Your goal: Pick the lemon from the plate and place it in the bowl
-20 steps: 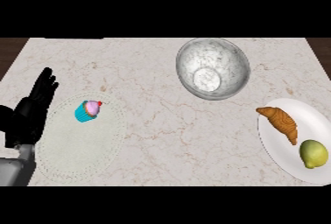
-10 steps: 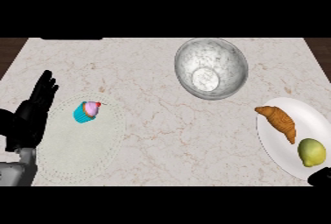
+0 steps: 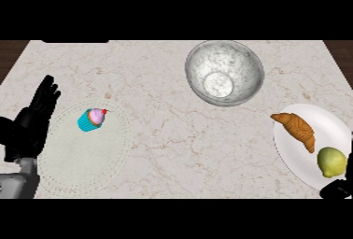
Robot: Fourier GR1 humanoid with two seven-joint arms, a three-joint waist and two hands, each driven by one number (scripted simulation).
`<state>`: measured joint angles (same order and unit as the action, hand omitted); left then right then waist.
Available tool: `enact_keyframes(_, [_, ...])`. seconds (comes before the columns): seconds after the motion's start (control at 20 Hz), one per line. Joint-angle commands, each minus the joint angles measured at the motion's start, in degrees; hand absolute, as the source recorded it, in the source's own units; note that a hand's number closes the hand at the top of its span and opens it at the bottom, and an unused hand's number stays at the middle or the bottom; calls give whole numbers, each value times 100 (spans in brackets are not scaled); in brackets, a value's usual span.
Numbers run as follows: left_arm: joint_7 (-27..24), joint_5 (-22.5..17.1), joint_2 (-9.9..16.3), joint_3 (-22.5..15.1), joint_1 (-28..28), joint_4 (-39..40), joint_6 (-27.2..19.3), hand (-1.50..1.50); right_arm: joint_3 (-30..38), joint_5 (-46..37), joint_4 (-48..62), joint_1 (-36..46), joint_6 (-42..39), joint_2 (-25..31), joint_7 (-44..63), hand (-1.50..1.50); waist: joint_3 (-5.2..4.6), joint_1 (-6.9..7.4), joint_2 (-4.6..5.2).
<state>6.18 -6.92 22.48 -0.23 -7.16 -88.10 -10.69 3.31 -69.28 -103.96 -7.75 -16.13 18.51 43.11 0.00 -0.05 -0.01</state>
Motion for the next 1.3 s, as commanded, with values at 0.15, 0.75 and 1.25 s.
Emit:
enact_keyframes(0.15, [253, 299, -245, 139, 32, -316, 140, 0, 199, -135, 600, 34, 397, -196, -307, -150, 1, 4, -3])
enact_keyframes(0.75, [-242, 441, -471, 566, -136, 351, 608, 0, 331, -378, 1630, 559, 899, -500, -386, -150, -1, 1, 3])
enact_keyframes(1.25, [10, 492, -497, 656, -180, 82, 631, 0, 590, -99, 2693, 1074, 1337, -181, -1405, 150, 2, 27, 5])
